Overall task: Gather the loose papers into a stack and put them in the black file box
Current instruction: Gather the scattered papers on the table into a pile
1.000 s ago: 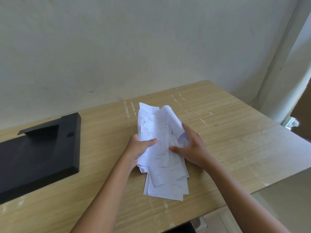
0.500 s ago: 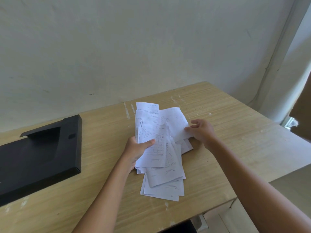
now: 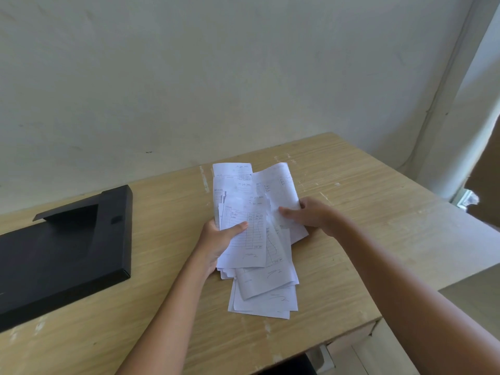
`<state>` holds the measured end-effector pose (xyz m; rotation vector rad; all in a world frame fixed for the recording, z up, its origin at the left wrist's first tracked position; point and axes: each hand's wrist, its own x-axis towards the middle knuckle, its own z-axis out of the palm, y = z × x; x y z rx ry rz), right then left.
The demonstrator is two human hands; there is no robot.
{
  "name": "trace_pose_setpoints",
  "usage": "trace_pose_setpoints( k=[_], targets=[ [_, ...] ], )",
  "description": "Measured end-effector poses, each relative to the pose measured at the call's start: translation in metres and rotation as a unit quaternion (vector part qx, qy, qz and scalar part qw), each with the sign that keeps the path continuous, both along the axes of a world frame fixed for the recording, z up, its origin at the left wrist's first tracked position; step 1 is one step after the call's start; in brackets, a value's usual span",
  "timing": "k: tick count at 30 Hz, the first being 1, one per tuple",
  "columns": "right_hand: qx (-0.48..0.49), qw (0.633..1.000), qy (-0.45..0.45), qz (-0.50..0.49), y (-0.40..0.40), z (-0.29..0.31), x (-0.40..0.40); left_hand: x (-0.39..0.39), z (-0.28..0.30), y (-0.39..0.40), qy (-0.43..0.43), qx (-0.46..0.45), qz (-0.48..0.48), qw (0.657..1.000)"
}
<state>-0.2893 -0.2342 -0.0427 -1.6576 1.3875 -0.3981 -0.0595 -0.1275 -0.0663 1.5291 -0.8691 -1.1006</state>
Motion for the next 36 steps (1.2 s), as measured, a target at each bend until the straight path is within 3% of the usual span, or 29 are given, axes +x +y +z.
trace_pose_setpoints(
  k=[4,8,11,16,29,36],
  targets=[
    [-0.109,0.984,0.138,-0.022,0.013,-0.009,0.011,0.003,-0.001,0.000,-0.011,0.009,-0.002,1.000],
    [-0.114,0.983,0.136,-0.045,0.022,-0.012,0.022,0.004,-0.001,0.002,-0.038,0.003,0.004,0.999],
    [-0.080,0.990,0.106,-0.052,0.021,-0.008,0.024,0.007,0.002,0.004,-0.040,-0.010,-0.005,0.999],
    [-0.009,0.999,-0.037,-0.032,0.019,0.000,0.022,0.007,0.003,0.004,-0.020,-0.023,-0.013,0.999],
    [-0.029,0.995,-0.088,-0.024,0.029,0.008,0.027,-0.002,-0.004,0.003,0.006,-0.013,-0.002,1.000],
    [-0.009,0.980,-0.186,-0.068,0.042,0.004,0.023,0.000,-0.002,0.007,0.032,-0.025,0.001,0.999]
  ],
)
